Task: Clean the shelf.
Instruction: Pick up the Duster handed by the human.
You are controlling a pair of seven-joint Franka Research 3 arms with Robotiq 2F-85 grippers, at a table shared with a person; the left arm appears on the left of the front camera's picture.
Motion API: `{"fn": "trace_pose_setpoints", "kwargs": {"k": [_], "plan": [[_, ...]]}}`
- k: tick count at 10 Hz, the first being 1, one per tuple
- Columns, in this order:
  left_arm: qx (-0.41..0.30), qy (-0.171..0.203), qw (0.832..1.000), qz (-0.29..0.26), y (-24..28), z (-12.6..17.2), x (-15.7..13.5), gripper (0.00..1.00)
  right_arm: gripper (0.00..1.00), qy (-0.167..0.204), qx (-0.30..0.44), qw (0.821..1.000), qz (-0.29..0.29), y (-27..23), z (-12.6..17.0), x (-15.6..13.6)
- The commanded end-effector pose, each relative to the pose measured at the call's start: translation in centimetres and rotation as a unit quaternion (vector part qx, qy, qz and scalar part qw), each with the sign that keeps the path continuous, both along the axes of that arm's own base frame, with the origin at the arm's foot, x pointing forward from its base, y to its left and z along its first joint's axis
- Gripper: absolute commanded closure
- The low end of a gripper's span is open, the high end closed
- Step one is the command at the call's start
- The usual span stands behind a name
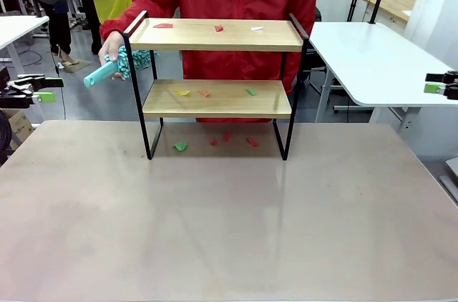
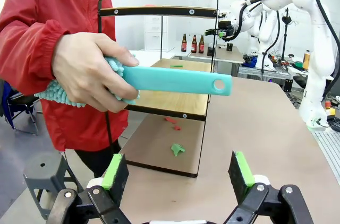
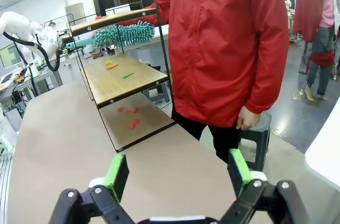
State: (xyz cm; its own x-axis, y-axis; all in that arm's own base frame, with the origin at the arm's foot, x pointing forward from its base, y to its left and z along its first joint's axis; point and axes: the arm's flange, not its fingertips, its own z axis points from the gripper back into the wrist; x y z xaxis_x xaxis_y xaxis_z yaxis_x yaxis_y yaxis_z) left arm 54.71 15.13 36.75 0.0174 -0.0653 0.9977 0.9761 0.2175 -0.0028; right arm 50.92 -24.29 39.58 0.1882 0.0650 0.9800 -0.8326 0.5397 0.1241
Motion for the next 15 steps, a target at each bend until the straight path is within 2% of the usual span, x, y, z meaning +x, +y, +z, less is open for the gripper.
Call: {"fn": "trace_pose_setpoints", "kwargs": {"k": [1,8,9,10,12,13,14,15], "plan": [[0.0,-0.004,1.0,-0.006,-0.1,0.1,-0.1,0.0,0.0,-0.002,0.001,1.0,0.0,0.1,0.1,0.0],[0.0,0.0,1.0,0.0,0.0,0.0,0.0,0.0,0.0,-0.002,0.001,1.0,0.0,0.1,0.1,0.0],[0.037,0.007,0.999,0.021,0.0,3.9,-0.1,0.0,0.0,-0.002,0.001,1.0,0.0,0.1,0.1,0.0],[0.061,0.016,0.998,0.014,-0.2,7.2,-0.4,0.0,0.0,-0.002,0.001,1.0,0.0,0.1,0.1,0.0],[0.137,0.078,0.985,0.075,-1.1,13.0,-1.5,0.0,0.0,-0.002,0.001,1.0,0.0,0.1,0.1,0.0],[0.163,0.123,0.974,0.092,-1.8,16.7,-2.7,0.0,0.0,-0.002,0.001,1.0,0.0,0.1,0.1,0.0],[0.188,0.167,0.958,0.14,-2.8,19.1,-2.9,0.0,0.0,-0.002,0.001,1.0,0.0,0.1,0.1,0.0],[0.197,0.21,0.943,0.165,-4.1,21.9,-3.8,0.0,0.0,-0.002,0.001,1.0,0.0,0.1,0.1,0.0]]}}
